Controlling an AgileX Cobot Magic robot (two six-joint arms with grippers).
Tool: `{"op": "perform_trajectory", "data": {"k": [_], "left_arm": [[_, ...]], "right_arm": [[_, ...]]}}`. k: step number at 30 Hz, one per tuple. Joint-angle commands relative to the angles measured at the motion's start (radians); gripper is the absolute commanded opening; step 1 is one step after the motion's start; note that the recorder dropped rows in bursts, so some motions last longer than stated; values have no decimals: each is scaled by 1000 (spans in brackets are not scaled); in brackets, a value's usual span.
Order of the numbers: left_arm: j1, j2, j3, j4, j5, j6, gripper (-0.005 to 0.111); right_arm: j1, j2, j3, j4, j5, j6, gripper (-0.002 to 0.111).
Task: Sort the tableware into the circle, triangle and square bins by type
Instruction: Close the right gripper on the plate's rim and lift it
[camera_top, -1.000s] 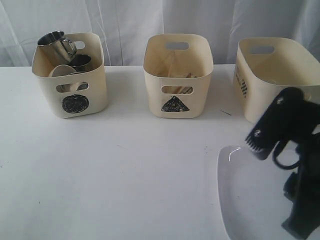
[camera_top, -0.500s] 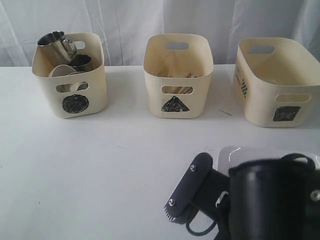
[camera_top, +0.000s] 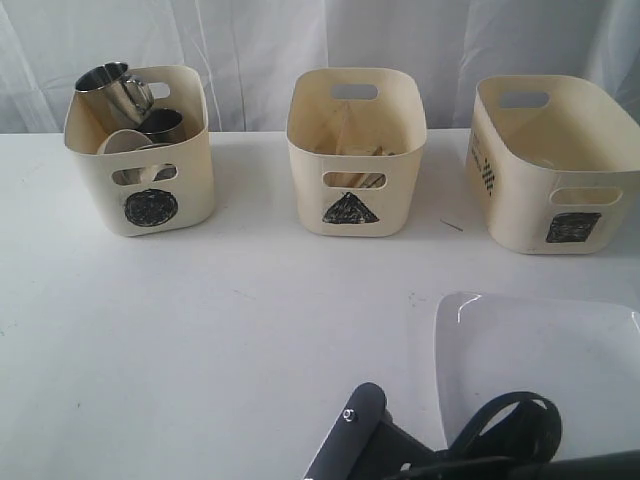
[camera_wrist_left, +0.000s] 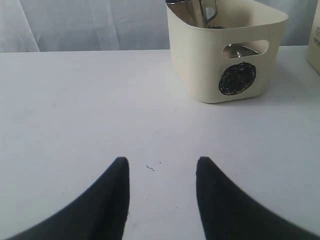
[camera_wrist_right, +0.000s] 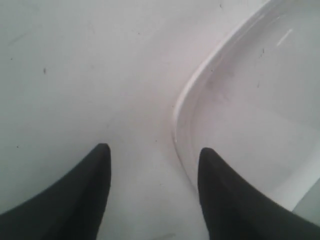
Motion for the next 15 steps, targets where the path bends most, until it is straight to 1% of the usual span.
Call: {"op": "perform_trajectory", "data": {"k": [1,15], "left_arm": [[2,-5,3,-8,-3,-5,48],[2,-5,3,-8,-3,-5,48]], "right_arm": [[3,38,8,-40,-7,7,51],[1,139,8,-124,-17,12,51]]}}
